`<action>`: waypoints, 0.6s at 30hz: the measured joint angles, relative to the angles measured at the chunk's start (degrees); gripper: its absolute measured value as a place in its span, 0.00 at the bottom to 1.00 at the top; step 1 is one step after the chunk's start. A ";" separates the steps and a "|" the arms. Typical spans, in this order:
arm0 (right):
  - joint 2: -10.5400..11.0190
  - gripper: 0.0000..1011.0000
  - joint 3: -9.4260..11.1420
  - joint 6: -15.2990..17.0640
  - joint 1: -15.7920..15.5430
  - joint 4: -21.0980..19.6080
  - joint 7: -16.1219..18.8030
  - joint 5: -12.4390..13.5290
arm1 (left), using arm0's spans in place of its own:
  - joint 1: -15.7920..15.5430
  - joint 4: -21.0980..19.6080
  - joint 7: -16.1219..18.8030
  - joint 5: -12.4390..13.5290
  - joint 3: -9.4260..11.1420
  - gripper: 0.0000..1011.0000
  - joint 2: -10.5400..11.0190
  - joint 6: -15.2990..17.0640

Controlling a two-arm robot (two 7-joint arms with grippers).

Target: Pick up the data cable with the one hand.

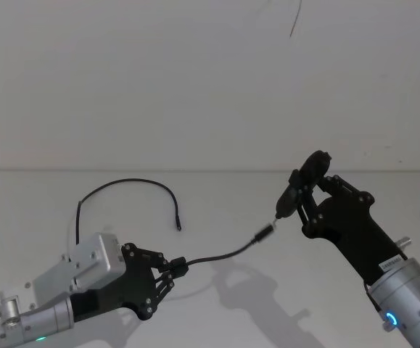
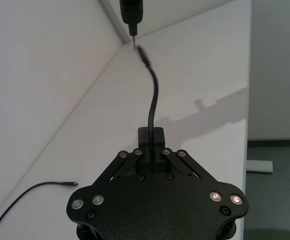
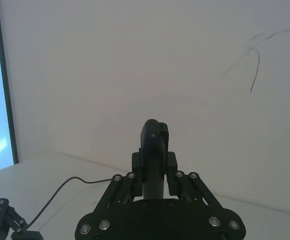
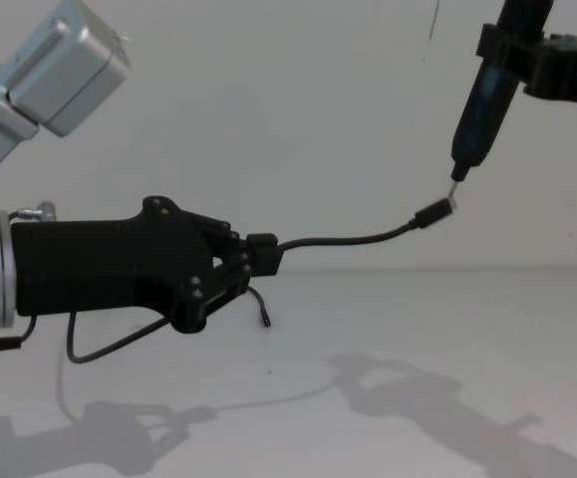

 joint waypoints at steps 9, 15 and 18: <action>0.57 0.26 0.66 0.62 -1.20 -2.47 0.01 -0.17 | 0.28 -0.27 -0.18 -0.15 -0.26 0.05 0.29 -0.90; 0.95 0.26 0.96 1.08 -1.99 -3.79 0.02 -0.12 | 0.38 -0.37 -0.25 -0.20 -0.35 0.05 0.38 -1.21; 1.10 0.26 1.12 1.28 -2.35 -4.25 0.01 0.00 | 0.41 -0.40 -0.27 -0.22 -0.38 0.05 0.42 -1.32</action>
